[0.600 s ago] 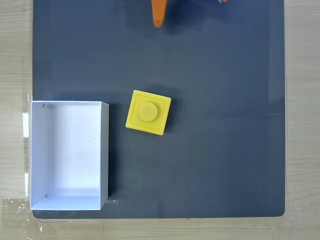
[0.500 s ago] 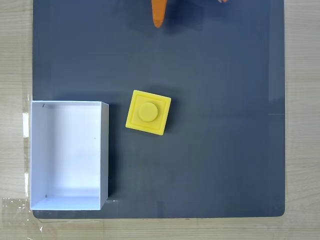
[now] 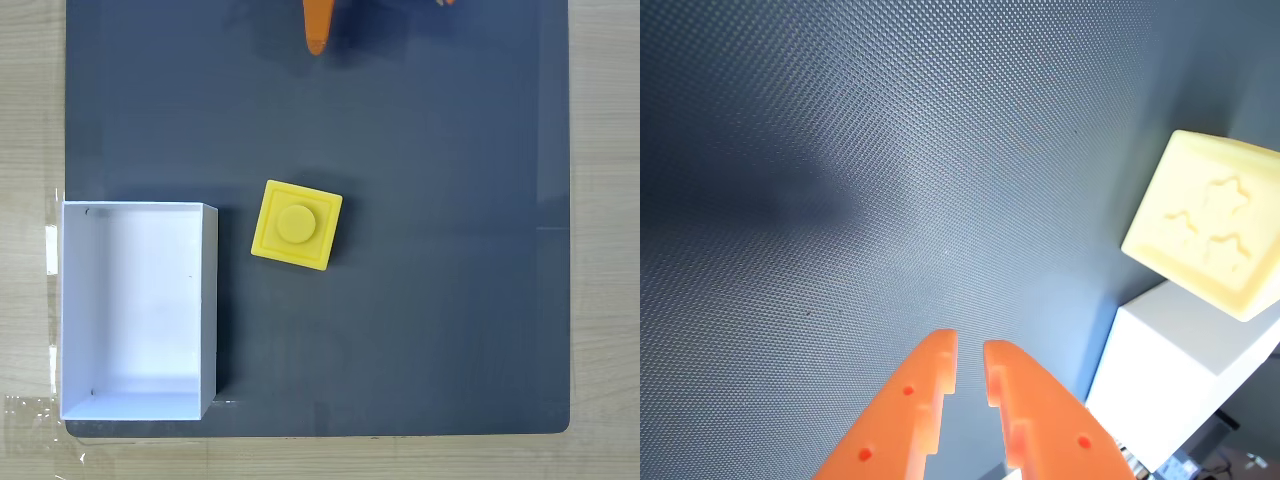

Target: Grasp a yellow block and put it in the box

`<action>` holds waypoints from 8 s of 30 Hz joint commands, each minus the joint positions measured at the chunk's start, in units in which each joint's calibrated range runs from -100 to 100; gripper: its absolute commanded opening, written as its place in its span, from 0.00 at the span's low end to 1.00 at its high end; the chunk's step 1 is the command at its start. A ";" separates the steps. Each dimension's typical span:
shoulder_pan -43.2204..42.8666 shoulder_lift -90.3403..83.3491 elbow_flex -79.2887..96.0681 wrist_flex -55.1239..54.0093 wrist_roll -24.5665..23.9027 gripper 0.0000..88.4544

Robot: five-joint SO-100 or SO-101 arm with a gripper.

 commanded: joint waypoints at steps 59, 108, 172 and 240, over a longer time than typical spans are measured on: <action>4.07 100.77 -100.42 14.09 -6.62 0.35; -4.94 104.07 -100.60 -7.98 -6.35 0.21; 19.30 121.11 -97.07 -42.63 6.29 0.51; -4.52 -0.16 0.17 0.57 1.36 0.02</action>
